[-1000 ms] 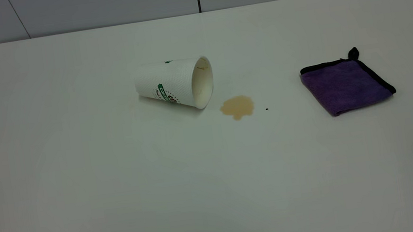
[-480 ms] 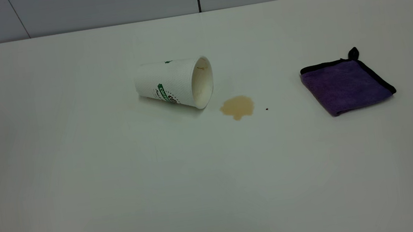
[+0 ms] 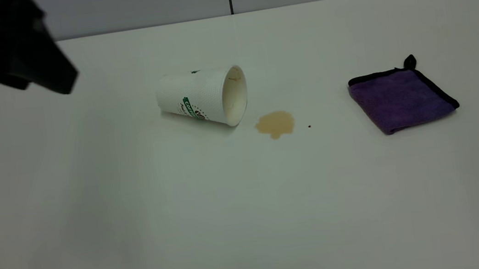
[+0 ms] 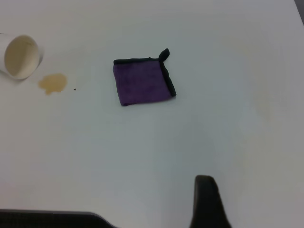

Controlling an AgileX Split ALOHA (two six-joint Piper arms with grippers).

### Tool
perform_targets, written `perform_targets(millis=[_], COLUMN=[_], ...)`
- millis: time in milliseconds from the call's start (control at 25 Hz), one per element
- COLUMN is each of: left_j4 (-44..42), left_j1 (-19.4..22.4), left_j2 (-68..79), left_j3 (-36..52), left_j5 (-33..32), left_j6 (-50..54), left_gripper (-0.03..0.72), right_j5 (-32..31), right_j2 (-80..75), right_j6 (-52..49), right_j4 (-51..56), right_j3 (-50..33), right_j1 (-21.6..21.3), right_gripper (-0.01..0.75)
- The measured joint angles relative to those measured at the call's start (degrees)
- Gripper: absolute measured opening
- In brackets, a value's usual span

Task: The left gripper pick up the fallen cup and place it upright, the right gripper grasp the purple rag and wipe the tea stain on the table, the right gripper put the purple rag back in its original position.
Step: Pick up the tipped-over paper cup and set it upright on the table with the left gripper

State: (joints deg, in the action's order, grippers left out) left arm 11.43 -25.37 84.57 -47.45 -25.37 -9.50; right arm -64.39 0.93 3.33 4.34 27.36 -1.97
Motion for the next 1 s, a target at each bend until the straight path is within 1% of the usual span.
perform_targets(millis=[200,400,520,680,840,920,1000], left_j4=[0.0,-2.9,-7.5,-20.4,-35.9,-42.5,-47.4], left_j1=[-7.2,-11.2,-12.9,-15.8,-18.5,-19.8,-20.8], left_j2=[12.9,25.6,32.7,41.5,49.7,53.3,57.0], left_j3=[-9.7,-22.1,-30.6,-43.7,-55.5,-59.9,-63.6], left_j5=[1.4,1.3,-0.7,-7.7,-15.7,-19.3,-21.5], left_j6=[1.2,2.8,6.5,14.0,26.7,32.5,36.3], left_gripper=[0.524,0.524,0.524,0.524,0.524,0.524,0.524], right_j5=[0.0,0.0,0.0,0.0,0.0,0.0,0.0], right_j2=[0.0,0.0,0.0,0.0,0.0,0.0,0.0], right_j6=[0.0,0.0,0.0,0.0,0.0,0.0,0.0], right_j4=[0.0,0.0,0.0,0.0,0.0,0.0,0.0], right_j3=[0.0,0.0,0.0,0.0,0.0,0.0,0.0], right_j1=[0.0,0.0,0.0,0.0,0.0,0.0,0.0], right_gripper=[0.521,0.521,0.521,0.521,0.521,0.521,0.521])
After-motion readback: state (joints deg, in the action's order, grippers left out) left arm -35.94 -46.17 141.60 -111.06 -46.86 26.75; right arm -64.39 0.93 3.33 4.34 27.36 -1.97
